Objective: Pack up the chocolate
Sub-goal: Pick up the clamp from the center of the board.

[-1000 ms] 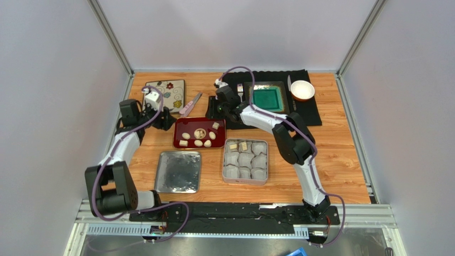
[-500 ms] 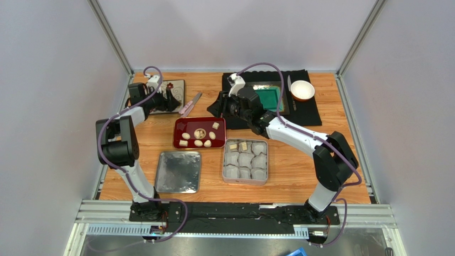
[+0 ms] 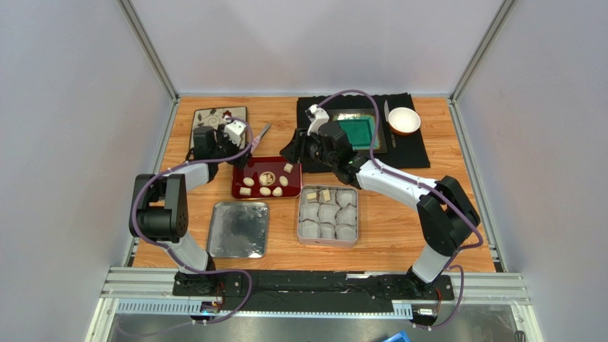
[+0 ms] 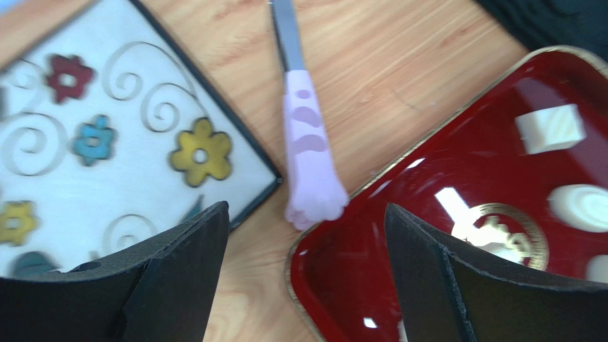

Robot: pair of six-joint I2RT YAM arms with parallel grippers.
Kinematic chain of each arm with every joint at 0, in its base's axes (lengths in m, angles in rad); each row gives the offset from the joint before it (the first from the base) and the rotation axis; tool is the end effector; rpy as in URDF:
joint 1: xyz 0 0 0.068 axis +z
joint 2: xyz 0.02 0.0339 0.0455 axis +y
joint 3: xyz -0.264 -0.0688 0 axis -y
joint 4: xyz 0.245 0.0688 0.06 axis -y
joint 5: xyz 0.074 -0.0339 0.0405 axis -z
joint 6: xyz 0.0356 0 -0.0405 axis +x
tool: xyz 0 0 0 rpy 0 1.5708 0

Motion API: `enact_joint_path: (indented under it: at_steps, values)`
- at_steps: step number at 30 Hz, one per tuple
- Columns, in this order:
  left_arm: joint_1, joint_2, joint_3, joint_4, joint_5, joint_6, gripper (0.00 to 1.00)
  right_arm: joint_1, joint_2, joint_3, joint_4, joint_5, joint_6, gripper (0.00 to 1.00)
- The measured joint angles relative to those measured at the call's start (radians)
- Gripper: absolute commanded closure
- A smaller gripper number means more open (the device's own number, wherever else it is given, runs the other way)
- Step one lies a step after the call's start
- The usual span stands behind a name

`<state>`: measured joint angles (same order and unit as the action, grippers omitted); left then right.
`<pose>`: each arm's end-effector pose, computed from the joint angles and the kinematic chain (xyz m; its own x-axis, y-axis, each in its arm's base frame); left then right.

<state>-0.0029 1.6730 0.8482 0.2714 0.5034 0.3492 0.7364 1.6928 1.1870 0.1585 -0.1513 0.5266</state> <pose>0.3467 -0.0182 0.1816 -0.3526 0.3007 -0.8861 0.5678 0.8214 0.0528 0.2914 0.2714 0.2722 -0.6045 0.1226 -0.7871 -0.5380 0.6658 0.5169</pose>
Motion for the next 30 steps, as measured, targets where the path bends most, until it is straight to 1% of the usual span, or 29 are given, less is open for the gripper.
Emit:
enact_joint_path:
  at_steps: [3, 7, 10, 15, 20, 24, 30]
  values:
    - [-0.034, -0.013, -0.039, 0.058, -0.084, 0.091, 0.12, 0.000, 0.000, -0.010, 0.000, 0.000, 0.000, 0.53]
    - [-0.085, -0.012, -0.069, 0.081, -0.172, 0.183, 0.12, 0.000, 0.000, -0.024, -0.001, 0.001, -0.001, 0.53]
    - [-0.107, -0.011, -0.072, 0.097, -0.212, 0.225, 0.12, 0.000, 0.000, -0.028, -0.004, 0.003, -0.002, 0.52]
    - [-0.108, -0.003, -0.071, 0.116, -0.252, 0.250, 0.12, 0.000, 0.000, -0.028, -0.005, 0.004, -0.004, 0.53]
    - [-0.109, 0.030, -0.048, 0.105, -0.264, 0.260, 0.12, 0.000, 0.000, -0.029, -0.006, 0.004, -0.004, 0.53]
    - [-0.111, 0.040, -0.019, 0.072, -0.245, 0.255, 0.12, 0.000, 0.000, -0.028, -0.011, 0.004, -0.007, 0.53]
    - [-0.109, 0.064, 0.106, -0.040, -0.179, 0.196, 0.13, -0.005, 0.000, -0.028, -0.016, 0.004, -0.008, 0.53]
